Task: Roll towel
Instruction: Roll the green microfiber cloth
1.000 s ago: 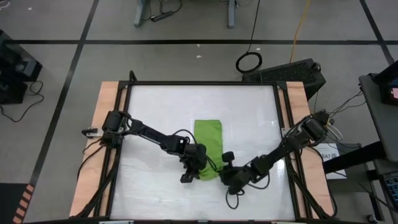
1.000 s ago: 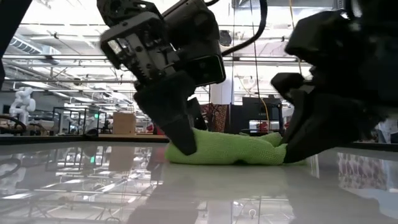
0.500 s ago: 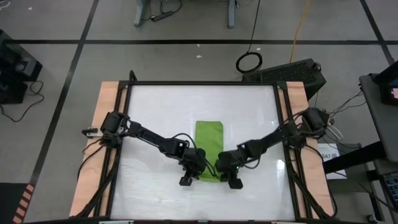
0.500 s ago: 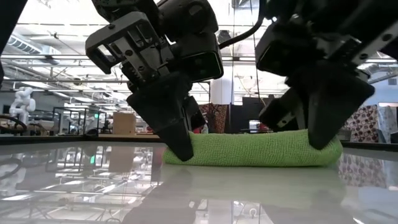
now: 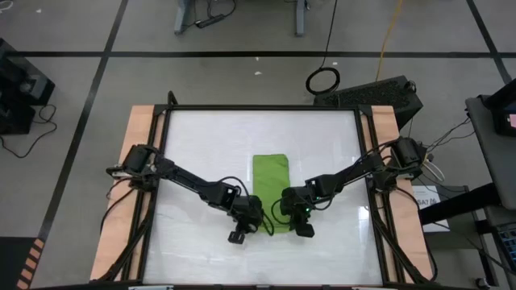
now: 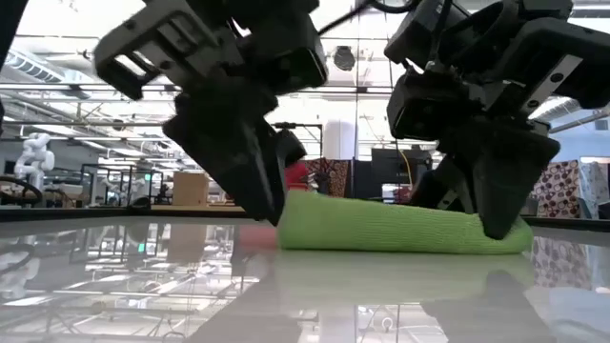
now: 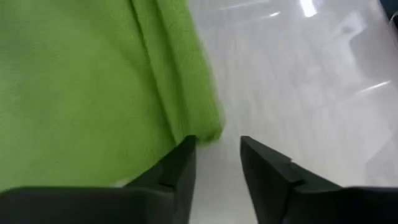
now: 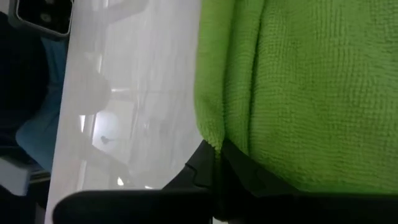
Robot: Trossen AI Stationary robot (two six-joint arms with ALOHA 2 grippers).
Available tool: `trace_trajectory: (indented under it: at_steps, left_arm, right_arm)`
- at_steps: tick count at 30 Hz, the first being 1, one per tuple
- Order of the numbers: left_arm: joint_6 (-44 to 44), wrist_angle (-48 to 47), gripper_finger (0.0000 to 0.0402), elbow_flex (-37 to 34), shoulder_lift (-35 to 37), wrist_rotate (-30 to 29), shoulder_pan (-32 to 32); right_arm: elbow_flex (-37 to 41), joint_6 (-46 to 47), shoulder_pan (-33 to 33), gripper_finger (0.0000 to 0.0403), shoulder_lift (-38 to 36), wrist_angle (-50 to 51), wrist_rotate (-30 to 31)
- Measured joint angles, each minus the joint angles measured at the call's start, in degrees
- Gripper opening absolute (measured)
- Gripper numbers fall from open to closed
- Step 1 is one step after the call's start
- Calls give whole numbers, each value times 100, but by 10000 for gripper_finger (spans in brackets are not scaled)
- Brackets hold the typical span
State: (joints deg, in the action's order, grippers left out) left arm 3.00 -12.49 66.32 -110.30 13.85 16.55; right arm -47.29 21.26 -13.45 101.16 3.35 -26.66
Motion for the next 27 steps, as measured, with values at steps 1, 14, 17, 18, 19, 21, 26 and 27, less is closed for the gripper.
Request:
trace_trajectory:
  at_steps: [1,14,17,18,19,21,26,27]
  left_arm:
    - [-70,-45,141,0,69,-157,46]
    - [-2701,1408,169,96,39,-2647,1372]
    - [-2902,1695,169,98,-131,-2636,1396]
    - [-2902,1729,168,98,-187,-2636,1358]
    - [-2900,1735,168,98,-253,-2638,1303]
    - [-2900,1705,168,97,-346,-2650,1194]
    - [-2894,1680,168,98,-387,-2664,909]
    - [-2885,1594,168,98,-387,-2659,852]
  right_arm:
    - [0,0,0,4,0,-1,6]
    - [-2,56,69,4,0,18,65]
    - [-2,55,98,4,0,-24,75]
    - [-2,57,103,4,0,-36,80]
    - [-2,57,107,4,0,-41,77]
    - [-2,57,107,4,0,-57,82]
    - [-2,59,107,4,2,-67,84]
    - [-2,59,107,4,2,-70,83]
